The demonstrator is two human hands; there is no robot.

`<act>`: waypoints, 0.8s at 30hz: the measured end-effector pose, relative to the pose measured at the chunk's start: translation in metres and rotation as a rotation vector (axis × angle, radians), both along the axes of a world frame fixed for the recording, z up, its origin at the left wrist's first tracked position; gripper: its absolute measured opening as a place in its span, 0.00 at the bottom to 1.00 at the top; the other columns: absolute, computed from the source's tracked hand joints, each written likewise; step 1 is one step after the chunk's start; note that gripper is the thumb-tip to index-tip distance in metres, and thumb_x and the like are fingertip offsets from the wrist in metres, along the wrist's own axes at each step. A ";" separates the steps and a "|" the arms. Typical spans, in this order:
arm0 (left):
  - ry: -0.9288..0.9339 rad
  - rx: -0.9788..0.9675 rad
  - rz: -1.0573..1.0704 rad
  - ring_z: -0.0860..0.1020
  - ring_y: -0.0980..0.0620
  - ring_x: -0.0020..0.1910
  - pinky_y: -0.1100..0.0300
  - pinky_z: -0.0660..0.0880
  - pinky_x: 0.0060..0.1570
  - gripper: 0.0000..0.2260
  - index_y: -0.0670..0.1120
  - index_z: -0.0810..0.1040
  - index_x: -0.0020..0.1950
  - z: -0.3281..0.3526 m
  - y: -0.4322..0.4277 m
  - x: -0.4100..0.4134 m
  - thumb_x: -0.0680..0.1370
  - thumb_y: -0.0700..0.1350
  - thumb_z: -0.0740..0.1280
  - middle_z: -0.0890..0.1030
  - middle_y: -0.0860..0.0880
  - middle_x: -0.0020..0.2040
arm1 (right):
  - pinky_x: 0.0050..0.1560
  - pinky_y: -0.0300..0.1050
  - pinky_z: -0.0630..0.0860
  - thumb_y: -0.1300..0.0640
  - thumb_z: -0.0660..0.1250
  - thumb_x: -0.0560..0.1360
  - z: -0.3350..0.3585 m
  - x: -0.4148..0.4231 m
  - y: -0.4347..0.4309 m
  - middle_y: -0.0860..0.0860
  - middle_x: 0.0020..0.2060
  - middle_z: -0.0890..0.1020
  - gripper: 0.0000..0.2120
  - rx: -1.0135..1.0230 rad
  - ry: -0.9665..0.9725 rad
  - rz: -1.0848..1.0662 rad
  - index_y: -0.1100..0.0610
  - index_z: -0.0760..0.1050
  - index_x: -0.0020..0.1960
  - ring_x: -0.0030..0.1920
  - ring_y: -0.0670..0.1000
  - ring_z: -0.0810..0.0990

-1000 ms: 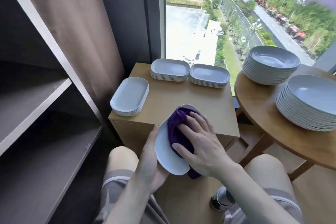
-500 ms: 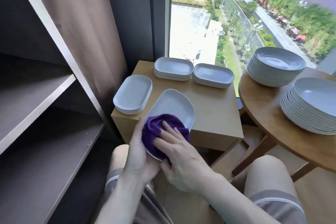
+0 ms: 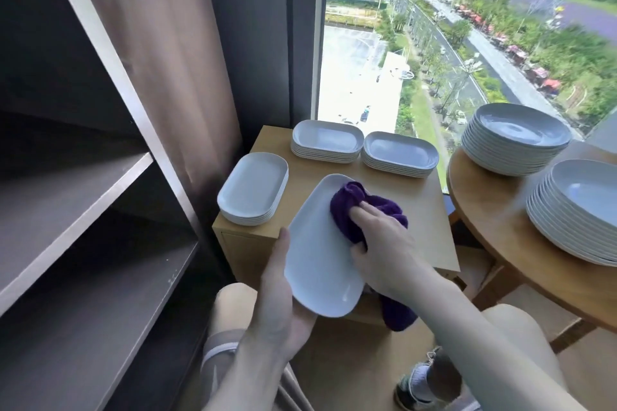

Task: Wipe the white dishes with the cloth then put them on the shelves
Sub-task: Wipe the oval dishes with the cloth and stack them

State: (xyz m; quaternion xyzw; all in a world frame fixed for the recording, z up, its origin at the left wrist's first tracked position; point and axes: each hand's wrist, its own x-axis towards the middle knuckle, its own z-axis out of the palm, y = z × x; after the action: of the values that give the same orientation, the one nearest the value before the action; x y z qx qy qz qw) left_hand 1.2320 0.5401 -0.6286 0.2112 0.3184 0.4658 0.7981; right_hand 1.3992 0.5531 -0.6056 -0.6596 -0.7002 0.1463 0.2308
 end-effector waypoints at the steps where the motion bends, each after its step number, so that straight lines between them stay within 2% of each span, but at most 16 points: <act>1: 0.003 0.024 -0.026 0.81 0.40 0.66 0.46 0.82 0.57 0.24 0.49 0.82 0.69 -0.001 -0.003 0.001 0.84 0.62 0.58 0.81 0.40 0.68 | 0.47 0.44 0.66 0.68 0.60 0.70 0.002 0.000 0.005 0.43 0.51 0.74 0.12 0.008 0.019 -0.045 0.53 0.70 0.49 0.51 0.48 0.68; 3: 0.011 0.025 -0.044 0.79 0.41 0.69 0.47 0.81 0.61 0.25 0.51 0.81 0.71 -0.003 -0.003 0.005 0.83 0.64 0.60 0.80 0.41 0.71 | 0.43 0.42 0.61 0.68 0.59 0.69 0.007 -0.006 0.009 0.42 0.49 0.72 0.12 0.045 0.030 -0.075 0.53 0.68 0.46 0.48 0.45 0.64; 5: 0.001 0.005 -0.016 0.78 0.41 0.70 0.47 0.80 0.62 0.27 0.51 0.80 0.72 -0.009 -0.001 0.007 0.82 0.65 0.60 0.79 0.41 0.72 | 0.46 0.43 0.62 0.69 0.60 0.68 0.013 -0.019 0.003 0.44 0.49 0.71 0.12 0.055 0.024 -0.026 0.53 0.66 0.45 0.51 0.49 0.67; 6: -0.010 -0.013 0.017 0.78 0.41 0.70 0.47 0.80 0.62 0.27 0.50 0.80 0.72 -0.009 0.001 0.007 0.82 0.66 0.59 0.79 0.41 0.71 | 0.50 0.46 0.67 0.69 0.60 0.69 0.016 -0.028 -0.003 0.47 0.51 0.73 0.12 0.031 0.026 0.048 0.54 0.67 0.46 0.56 0.54 0.70; 7: -0.023 -0.054 0.055 0.79 0.41 0.69 0.47 0.81 0.61 0.28 0.48 0.81 0.70 -0.009 0.003 0.005 0.82 0.66 0.58 0.80 0.40 0.70 | 0.58 0.49 0.70 0.68 0.61 0.69 0.018 -0.039 -0.011 0.49 0.54 0.74 0.12 -0.010 0.038 0.141 0.53 0.68 0.47 0.64 0.57 0.71; 9: -0.041 -0.112 0.112 0.84 0.40 0.62 0.47 0.83 0.55 0.28 0.46 0.85 0.64 -0.009 0.009 -0.001 0.81 0.66 0.61 0.84 0.39 0.63 | 0.75 0.53 0.62 0.66 0.61 0.70 0.016 -0.059 -0.032 0.51 0.62 0.75 0.16 -0.097 0.070 0.326 0.54 0.73 0.55 0.76 0.56 0.64; 11: -0.038 -0.097 0.162 0.85 0.39 0.57 0.46 0.84 0.51 0.27 0.45 0.87 0.62 -0.012 0.014 -0.010 0.79 0.65 0.64 0.85 0.39 0.60 | 0.79 0.52 0.55 0.68 0.60 0.70 0.011 -0.067 -0.047 0.49 0.64 0.73 0.20 -0.161 0.066 0.420 0.55 0.73 0.60 0.78 0.54 0.60; 17: -0.160 -0.118 0.129 0.83 0.36 0.62 0.43 0.83 0.55 0.29 0.43 0.83 0.68 -0.015 0.019 -0.011 0.83 0.64 0.58 0.82 0.37 0.66 | 0.79 0.41 0.49 0.68 0.61 0.73 0.003 -0.051 -0.046 0.47 0.67 0.72 0.20 -0.158 -0.084 0.421 0.56 0.73 0.63 0.79 0.50 0.56; 19: -0.172 -0.115 0.103 0.80 0.35 0.67 0.40 0.79 0.63 0.31 0.43 0.79 0.73 -0.017 0.020 -0.012 0.84 0.65 0.56 0.79 0.37 0.70 | 0.80 0.44 0.49 0.67 0.60 0.73 0.003 -0.047 -0.039 0.47 0.70 0.71 0.21 -0.148 -0.097 0.383 0.55 0.73 0.64 0.80 0.50 0.55; 21: -0.144 -0.095 0.075 0.76 0.35 0.71 0.37 0.71 0.72 0.30 0.45 0.75 0.76 -0.019 0.019 -0.013 0.85 0.65 0.54 0.77 0.37 0.72 | 0.78 0.46 0.55 0.68 0.60 0.72 0.005 -0.037 -0.027 0.48 0.68 0.73 0.18 -0.127 -0.097 0.313 0.54 0.73 0.59 0.77 0.52 0.61; 22: -0.133 -0.077 0.050 0.76 0.35 0.72 0.37 0.69 0.74 0.30 0.45 0.75 0.76 -0.021 0.017 -0.012 0.85 0.65 0.54 0.77 0.38 0.73 | 0.73 0.46 0.61 0.69 0.60 0.72 0.007 -0.031 -0.019 0.48 0.63 0.75 0.15 -0.123 -0.100 0.262 0.53 0.71 0.54 0.73 0.53 0.66; 23: -0.124 -0.060 0.025 0.76 0.36 0.72 0.37 0.69 0.74 0.29 0.47 0.76 0.76 -0.022 0.014 -0.010 0.85 0.64 0.55 0.77 0.38 0.73 | 0.63 0.45 0.66 0.69 0.60 0.71 0.010 -0.025 -0.011 0.47 0.56 0.75 0.13 -0.128 -0.104 0.200 0.53 0.68 0.49 0.67 0.55 0.70; 24: -0.125 -0.047 0.000 0.77 0.36 0.71 0.37 0.73 0.71 0.28 0.47 0.77 0.75 -0.022 0.011 -0.008 0.84 0.64 0.56 0.78 0.39 0.72 | 0.52 0.44 0.66 0.68 0.60 0.71 0.014 -0.018 -0.002 0.45 0.49 0.73 0.11 -0.136 -0.106 0.137 0.53 0.65 0.45 0.60 0.55 0.73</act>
State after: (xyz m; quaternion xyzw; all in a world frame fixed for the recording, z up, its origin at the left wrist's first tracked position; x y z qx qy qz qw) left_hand 1.2238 0.5513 -0.6503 0.1630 0.2786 0.4704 0.8213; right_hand 1.3807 0.5507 -0.5918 -0.6313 -0.7432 0.1738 0.1376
